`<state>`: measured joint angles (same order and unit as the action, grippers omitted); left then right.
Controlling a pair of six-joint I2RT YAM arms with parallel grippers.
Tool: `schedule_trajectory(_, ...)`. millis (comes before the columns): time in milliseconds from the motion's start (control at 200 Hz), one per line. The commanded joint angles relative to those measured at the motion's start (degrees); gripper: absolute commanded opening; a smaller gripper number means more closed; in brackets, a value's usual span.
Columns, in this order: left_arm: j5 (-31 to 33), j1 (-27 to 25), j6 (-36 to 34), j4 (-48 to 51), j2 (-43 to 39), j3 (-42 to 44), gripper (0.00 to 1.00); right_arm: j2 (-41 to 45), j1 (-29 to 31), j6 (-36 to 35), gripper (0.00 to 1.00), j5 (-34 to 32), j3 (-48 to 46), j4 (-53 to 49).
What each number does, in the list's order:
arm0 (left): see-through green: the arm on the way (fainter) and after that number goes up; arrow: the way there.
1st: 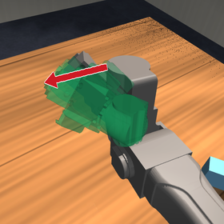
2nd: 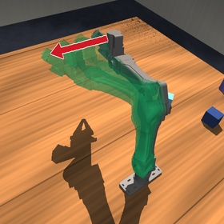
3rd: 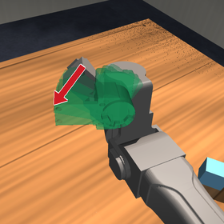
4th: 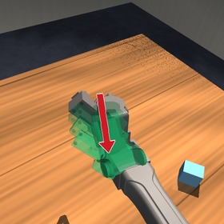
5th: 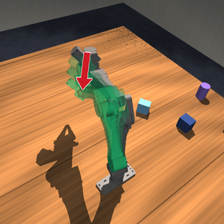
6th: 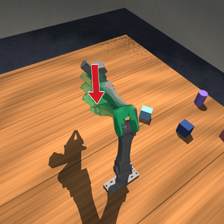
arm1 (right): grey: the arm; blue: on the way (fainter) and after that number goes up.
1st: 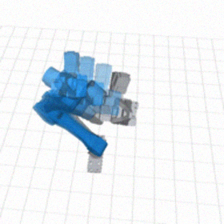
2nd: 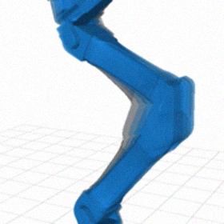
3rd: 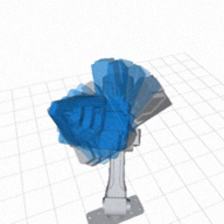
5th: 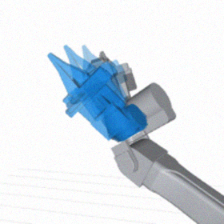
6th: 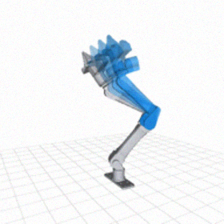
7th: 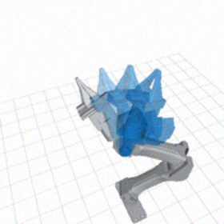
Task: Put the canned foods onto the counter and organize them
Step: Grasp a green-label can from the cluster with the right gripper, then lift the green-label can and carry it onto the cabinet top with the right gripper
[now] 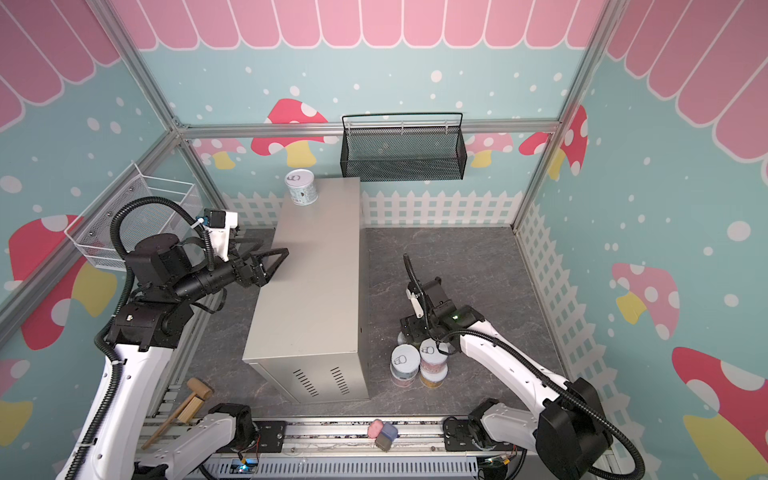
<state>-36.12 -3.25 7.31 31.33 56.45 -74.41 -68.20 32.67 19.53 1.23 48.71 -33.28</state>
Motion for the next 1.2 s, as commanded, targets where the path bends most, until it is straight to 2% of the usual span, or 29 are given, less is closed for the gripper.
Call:
schedule_trajectory(0,-1.66,0.46,0.47,-1.50,-0.02,1.01,0.99,0.31,-0.21,-0.32,0.79,0.17,1.33,0.10)
schedule_trajectory(240,-2.02,0.89,0.78,-2.23,-0.28,1.55,0.99,0.72,-0.16,-0.71,0.71,-1.53,3.16,-1.21)
schedule_trajectory(440,-3.98,2.60,2.01,-3.66,-0.31,1.96,0.99,2.36,-0.21,-1.80,0.65,-2.66,8.38,-3.81)
schedule_trajectory(851,-6.19,3.70,3.19,-5.04,0.33,2.16,0.99,2.04,-0.32,-8.21,0.64,-6.10,32.16,-14.40)
schedule_trajectory(956,-7.24,4.73,3.95,-6.02,0.24,2.32,0.99,0.74,-0.32,-12.58,0.63,-2.57,39.33,-15.05)
schedule_trajectory(1196,-7.83,5.44,3.81,-6.82,0.77,2.71,0.99,-6.01,-0.20,-21.12,0.62,10.27,56.17,-14.88)
